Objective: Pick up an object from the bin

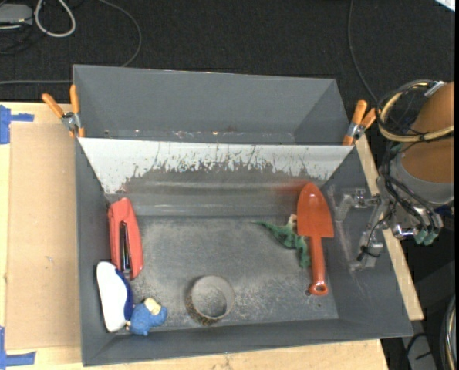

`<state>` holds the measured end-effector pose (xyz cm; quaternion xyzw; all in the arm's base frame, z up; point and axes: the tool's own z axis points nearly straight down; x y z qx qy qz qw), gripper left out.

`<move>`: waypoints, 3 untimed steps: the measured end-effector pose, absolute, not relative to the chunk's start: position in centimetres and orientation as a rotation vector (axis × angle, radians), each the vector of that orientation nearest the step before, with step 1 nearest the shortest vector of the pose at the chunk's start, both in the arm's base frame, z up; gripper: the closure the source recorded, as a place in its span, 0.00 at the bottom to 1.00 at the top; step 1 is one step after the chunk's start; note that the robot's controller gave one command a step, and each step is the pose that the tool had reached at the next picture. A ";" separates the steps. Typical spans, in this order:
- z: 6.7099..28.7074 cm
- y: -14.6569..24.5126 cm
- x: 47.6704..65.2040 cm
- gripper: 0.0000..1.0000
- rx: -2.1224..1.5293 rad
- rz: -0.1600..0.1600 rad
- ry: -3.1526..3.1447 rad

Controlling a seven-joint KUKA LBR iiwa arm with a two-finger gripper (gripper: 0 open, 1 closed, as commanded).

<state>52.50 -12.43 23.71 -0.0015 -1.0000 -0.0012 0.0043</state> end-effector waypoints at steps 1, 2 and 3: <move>24.1 -12.4 52.7 0.00 0.002 -0.001 -3.141; 14.2 -13.5 55.4 0.00 0.413 -0.001 -3.114; 7.0 -13.7 55.7 0.00 1.189 -0.016 -2.912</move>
Offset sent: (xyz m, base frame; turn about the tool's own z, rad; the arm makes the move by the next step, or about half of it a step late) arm 0.0469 -0.0206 -0.1671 -0.4505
